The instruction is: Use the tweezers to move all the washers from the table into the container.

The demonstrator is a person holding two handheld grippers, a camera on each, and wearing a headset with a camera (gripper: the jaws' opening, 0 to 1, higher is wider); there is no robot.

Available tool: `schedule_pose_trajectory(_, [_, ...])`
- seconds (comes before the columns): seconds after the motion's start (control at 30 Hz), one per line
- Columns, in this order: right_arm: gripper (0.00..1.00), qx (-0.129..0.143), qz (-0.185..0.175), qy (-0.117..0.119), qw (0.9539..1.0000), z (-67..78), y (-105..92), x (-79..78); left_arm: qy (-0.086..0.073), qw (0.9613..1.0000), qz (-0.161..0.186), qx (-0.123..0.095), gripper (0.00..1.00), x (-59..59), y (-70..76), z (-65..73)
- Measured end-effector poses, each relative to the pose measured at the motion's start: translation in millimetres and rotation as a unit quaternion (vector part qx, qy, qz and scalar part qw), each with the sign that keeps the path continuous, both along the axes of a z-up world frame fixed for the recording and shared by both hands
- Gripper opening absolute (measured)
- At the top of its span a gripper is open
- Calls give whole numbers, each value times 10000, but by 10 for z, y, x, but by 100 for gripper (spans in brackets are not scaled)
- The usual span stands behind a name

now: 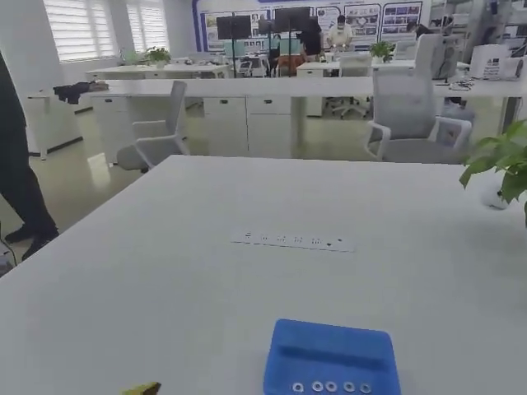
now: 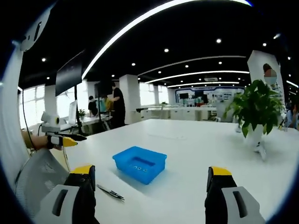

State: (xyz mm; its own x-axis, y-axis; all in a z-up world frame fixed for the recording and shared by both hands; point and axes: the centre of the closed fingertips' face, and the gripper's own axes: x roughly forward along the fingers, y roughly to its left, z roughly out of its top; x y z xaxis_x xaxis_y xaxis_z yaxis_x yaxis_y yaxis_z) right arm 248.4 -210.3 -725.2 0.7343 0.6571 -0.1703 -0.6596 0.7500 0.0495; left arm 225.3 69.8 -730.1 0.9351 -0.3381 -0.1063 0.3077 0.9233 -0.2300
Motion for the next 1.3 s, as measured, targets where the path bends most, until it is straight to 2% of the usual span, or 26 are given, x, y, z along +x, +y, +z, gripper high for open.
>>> schedule_pose_trajectory(0.03, [99,-2,-26,-61,10000,22,-5,1,-120,9998,130,80,99,12,54,38])
schedule_pose_trajectory(0.1, [99,11,-148,-165,9998,66,-39,13,-219,9977,439,472,99,18,174,104])
schedule_pose_trajectory(0.13, [99,13,-174,-215,9996,80,-56,15,-304,9964,525,589,99,18,203,133])
schedule_pose_trajectory(0.2, [99,-7,-278,-310,9991,96,-99,35,-518,9942,643,683,99,17,216,180])
schedule_pose_trajectory(0.23, [99,3,-364,-323,9988,99,-131,56,-595,9926,694,805,99,28,240,158])
schedule_pose_trajectory(0.27, [99,15,-417,-333,9986,100,-155,66,-448,9926,714,875,99,28,255,115])
schedule_pose_trajectory(0.3, [99,40,-502,-340,9982,100,-192,78,-343,9931,737,845,99,26,269,92])
schedule_pose_trajectory(0.37, [99,50,-579,-324,9978,68,-253,93,-393,9940,758,677,99,29,282,107])
schedule_pose_trajectory(0.47, [99,123,-574,-191,9981,13,-291,117,-339,9944,769,642,99,31,295,80])
schedule_pose_trajectory(0.53, [99,139,-549,-83,9984,-19,-275,107,-265,9945,751,677,99,34,287,52])
schedule_pose_trajectory(0.6, [99,149,-542,-48,9984,-35,-278,102,-276,9946,715,702,99,30,275,52])
schedule_pose_trajectory(0.7, [99,175,-573,-64,9982,-34,-294,104,-281,9945,656,766,99,27,249,50])
schedule_pose_trajectory(0.8, [99,195,-587,18,9981,-63,-304,113,-202,9945,586,844,99,25,226,16])
schedule_pose_trajectory(1.03, [99,255,-641,30,9976,-66,-320,107,-153,9951,471,856,99,25,193,-7])
schedule_pose_trajectory(1.13, [99,122,-693,-27,9975,-71,-318,126,-153,9951,457,858,99,33,193,-17])
schedule_pose_trajectory(1.2, [99,-183,-783,-12,9968,-134,-360,147,-14,9952,464,860,99,39,203,-65])
schedule_pose_trajectory(1.27, [99,-226,-770,-82,9967,-113,-365,142,-55,9951,448,879,99,29,197,-48])
schedule_pose_trajectory(1.3, [99,-190,-793,-184,9965,-74,-373,135,-213,9943,481,930,99,24,195,7])
